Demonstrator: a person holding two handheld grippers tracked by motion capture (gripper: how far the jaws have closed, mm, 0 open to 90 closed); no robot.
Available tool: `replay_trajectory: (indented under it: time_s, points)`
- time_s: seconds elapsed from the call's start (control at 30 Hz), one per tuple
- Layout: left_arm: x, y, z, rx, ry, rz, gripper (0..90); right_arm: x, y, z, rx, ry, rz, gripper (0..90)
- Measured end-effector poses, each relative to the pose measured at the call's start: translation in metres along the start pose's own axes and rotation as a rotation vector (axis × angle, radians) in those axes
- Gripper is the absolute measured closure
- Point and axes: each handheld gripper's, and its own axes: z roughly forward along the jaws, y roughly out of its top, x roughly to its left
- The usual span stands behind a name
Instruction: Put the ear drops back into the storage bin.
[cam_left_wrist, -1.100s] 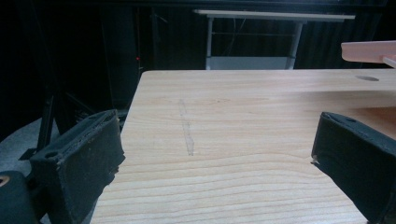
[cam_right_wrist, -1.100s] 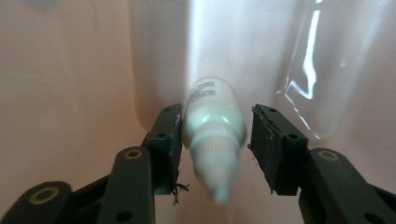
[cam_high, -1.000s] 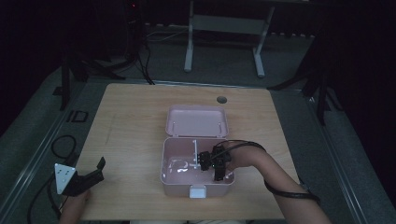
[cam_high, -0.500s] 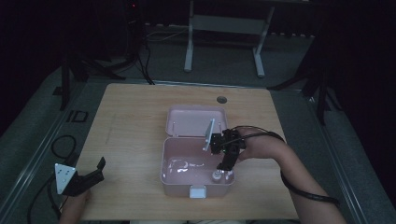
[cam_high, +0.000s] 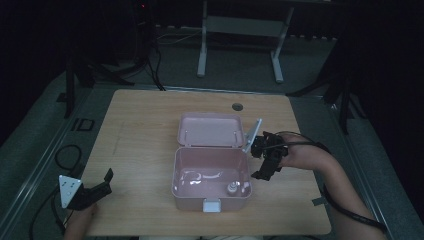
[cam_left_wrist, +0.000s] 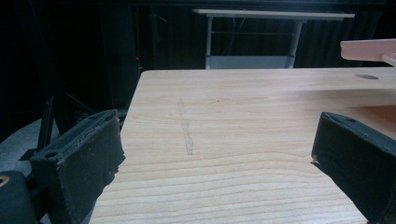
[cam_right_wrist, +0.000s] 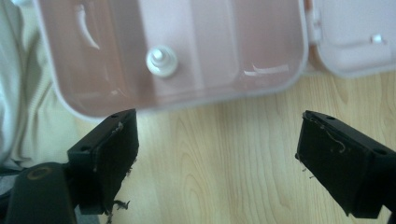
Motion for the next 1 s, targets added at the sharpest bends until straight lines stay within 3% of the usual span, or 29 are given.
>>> replay_trajectory:
  time_s: [0.3,0.4,0.53,0.7,1.0]
  points:
    - [0.000,0.000,0.000,0.001,0.000,0.002,2.0,-0.004,-0.038,0.019,-0.034,-0.014,0.068,13.3]
    - [0.000,0.000,0.000,0.002,0.000,0.002,2.0,-0.004,-0.051,0.030,-0.067,-0.046,0.095,13.4]
    - [0.000,0.000,0.000,0.001,0.000,0.001,2.0,-0.004,-0.068,0.045,-0.133,-0.035,0.132,13.1]
    - [0.000,0.000,0.000,0.002,0.000,0.002,2.0,-0.003,-0.093,0.064,-0.174,-0.079,0.204,13.1]
    - [0.000,0.000,0.000,0.003,0.003,0.006,2.0,0.002,-0.137,0.092,-0.216,-0.108,0.327,13.1]
